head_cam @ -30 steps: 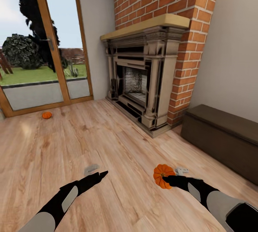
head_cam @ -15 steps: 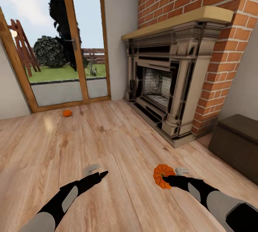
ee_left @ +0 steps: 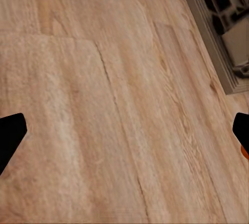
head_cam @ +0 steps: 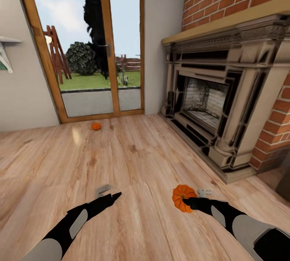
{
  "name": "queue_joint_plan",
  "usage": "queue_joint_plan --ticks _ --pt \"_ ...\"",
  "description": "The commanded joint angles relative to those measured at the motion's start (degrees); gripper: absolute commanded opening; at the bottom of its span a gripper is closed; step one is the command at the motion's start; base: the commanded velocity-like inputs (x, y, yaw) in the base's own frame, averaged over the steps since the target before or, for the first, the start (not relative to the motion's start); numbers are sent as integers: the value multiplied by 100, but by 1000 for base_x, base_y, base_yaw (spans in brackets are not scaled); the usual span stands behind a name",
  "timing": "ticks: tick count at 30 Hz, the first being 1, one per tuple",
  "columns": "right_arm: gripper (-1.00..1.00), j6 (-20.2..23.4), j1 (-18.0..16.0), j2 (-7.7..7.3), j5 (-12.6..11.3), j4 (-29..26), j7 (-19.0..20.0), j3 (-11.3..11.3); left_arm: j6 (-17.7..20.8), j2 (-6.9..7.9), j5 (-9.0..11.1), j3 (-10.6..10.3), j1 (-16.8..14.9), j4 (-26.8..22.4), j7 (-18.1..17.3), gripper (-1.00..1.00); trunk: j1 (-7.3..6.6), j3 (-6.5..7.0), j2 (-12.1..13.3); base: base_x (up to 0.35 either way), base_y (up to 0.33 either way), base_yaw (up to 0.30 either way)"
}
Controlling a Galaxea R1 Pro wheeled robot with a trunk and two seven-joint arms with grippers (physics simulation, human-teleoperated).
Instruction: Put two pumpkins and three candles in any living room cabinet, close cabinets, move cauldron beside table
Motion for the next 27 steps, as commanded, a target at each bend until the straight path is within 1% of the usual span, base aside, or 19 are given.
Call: queue_joint_plan --ticks 1,27 --pt "-100 34 -3 -4 -69 -12 4 0 31 5 60 -29 -2 -3 5 100 2 -6 -2 297 141 290" --pt "-100 34 -3 -4 -69 -11 5 0 31 5 60 -29 -1 -3 6 100 2 -6 -2 297 141 290"
